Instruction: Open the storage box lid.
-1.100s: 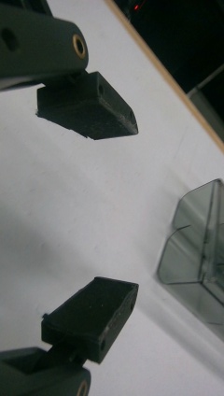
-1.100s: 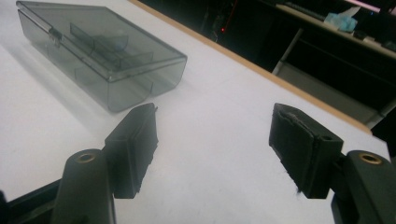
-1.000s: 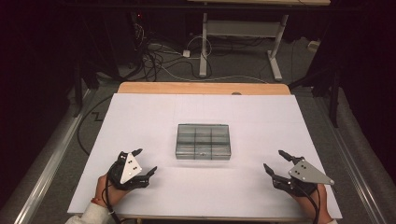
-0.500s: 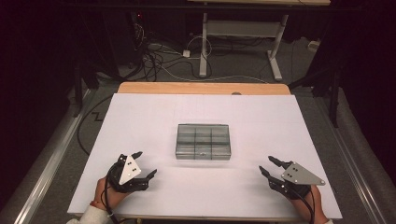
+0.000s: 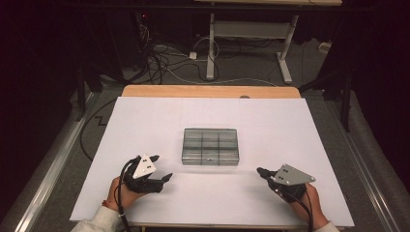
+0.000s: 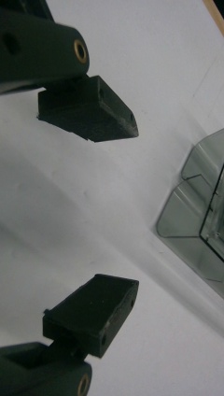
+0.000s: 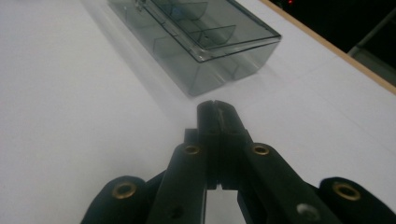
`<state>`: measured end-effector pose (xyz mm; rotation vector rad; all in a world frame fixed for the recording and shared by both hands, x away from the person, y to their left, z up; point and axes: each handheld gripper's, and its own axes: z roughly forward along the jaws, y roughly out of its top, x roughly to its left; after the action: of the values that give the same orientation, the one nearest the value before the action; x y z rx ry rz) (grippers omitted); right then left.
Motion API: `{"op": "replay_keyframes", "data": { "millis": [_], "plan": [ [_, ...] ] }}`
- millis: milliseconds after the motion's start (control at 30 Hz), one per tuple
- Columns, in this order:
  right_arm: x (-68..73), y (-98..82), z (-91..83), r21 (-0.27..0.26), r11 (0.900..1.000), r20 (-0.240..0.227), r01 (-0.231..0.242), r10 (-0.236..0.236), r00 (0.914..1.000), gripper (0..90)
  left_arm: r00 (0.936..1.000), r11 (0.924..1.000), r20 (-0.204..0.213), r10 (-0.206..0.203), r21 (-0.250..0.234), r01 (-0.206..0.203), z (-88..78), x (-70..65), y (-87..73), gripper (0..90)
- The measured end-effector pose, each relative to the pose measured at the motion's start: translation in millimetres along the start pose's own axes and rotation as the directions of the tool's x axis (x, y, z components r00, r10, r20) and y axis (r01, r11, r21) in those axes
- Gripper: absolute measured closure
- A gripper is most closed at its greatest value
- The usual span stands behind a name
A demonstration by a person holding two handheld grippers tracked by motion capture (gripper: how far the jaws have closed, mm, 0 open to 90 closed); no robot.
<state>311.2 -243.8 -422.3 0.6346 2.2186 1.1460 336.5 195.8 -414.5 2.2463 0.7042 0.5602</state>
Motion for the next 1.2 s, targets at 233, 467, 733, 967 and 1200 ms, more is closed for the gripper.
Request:
{"op": "replay_keyframes", "data": {
  "millis": [233,467,733,967,1200],
  "plan": [
    [14.2,17.2,39.9,0.05,0.998,-0.081,0.046,-0.042,0.9959,90.0,0.9919,0.9964,0.095,-0.084,0.003,0.084,19.7,13.5,13.3,32.7],
    [31.9,37.5,79.1,0.075,0.991,-0.125,0.107,-0.097,0.9874,90.0,0.9844,0.9951,0.147,-0.096,-0.007,0.098,30.1,15.1,26.1,43.9],
    [37.8,51.8,104.1,0.079,0.99,-0.137,0.117,-0.106,0.9849,90.0,0.9706,0.992,0.205,-0.125,0.01,0.126,42.0,16.9,37.2,49.1],
    [42.3,57.6,111.0,0.072,0.989,-0.145,0.128,-0.117,0.9825,90.0,0.9698,0.9925,0.211,-0.122,0.015,0.121,43.2,15.9,40.4,51.1],
    [43.9,64.1,111.5,0.045,0.991,-0.146,0.122,-0.115,0.9827,90.0,0.9707,0.9926,0.208,-0.121,0.018,0.12,42.6,15.3,41.2,51.7]
  ]
}}
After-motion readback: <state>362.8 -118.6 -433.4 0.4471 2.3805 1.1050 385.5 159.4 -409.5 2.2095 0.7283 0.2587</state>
